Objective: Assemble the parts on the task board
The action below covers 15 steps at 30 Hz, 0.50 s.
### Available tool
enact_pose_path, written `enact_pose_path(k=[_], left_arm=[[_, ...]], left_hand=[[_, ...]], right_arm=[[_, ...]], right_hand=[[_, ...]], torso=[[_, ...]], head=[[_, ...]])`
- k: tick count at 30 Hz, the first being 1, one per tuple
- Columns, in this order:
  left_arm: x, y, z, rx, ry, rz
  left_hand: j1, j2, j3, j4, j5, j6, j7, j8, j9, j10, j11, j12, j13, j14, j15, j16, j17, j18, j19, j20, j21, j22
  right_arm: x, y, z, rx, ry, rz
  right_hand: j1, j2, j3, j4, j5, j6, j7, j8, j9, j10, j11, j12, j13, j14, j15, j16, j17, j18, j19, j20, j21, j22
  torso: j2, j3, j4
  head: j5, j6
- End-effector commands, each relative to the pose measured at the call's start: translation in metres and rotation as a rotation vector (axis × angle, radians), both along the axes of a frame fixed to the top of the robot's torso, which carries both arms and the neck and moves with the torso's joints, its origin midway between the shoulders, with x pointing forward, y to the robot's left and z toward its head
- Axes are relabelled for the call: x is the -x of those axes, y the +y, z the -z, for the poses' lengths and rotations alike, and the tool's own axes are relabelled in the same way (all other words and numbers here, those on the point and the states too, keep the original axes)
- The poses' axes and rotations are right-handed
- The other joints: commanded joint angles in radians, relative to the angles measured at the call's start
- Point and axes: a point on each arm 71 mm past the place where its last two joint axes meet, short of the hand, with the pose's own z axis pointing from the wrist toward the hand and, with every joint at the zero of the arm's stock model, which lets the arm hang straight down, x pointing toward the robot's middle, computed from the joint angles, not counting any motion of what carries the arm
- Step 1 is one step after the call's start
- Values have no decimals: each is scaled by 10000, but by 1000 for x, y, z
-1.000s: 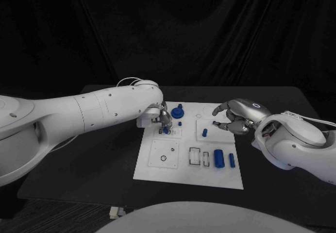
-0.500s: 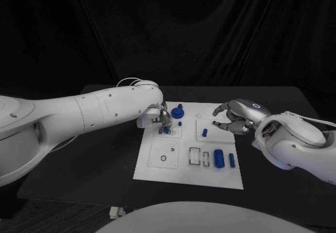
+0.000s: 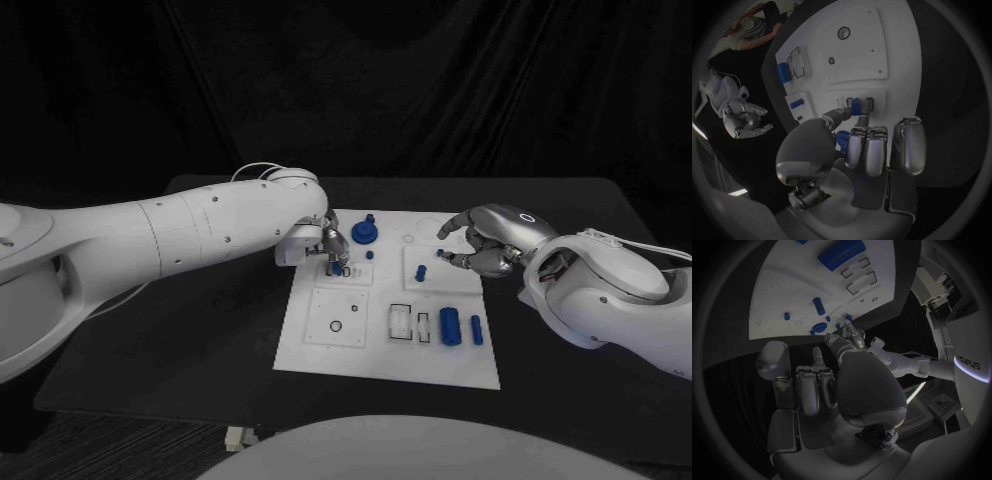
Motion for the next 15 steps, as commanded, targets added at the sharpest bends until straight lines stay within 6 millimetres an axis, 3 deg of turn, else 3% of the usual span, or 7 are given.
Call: enact_pose_path(k=[1, 15], left_arm=[[3, -2, 1, 79, -112, -99], [7, -2, -4, 656, -722, -396]], left_hand=[[21, 13, 3, -5, 35, 799, -773, -37, 12, 472, -49, -44, 1847, 1040, 38, 26, 2634, -73, 145, 67, 19, 2023], [59, -8, 6, -36, 58, 810, -782, -42, 17, 452, -66, -83, 1819, 1040, 36, 26, 2634, -68, 137, 65, -6, 2016]], right_arm=[[0, -2, 2, 92, 71, 190], [1, -2, 4, 52, 86, 278]], right_hand=[[79, 34, 62, 11, 14, 65, 16, 4, -11, 1046, 70, 25, 2635, 1047, 80, 26, 2635, 110, -38, 51, -45, 1211], [91, 27, 66, 6, 29, 68, 25, -3, -22, 1046, 83, 25, 2635, 1047, 90, 26, 2635, 120, -55, 58, -113, 1196]], torso=[[-3, -1, 3], [-5, -2, 7]], head=[[1, 2], [18, 2]])
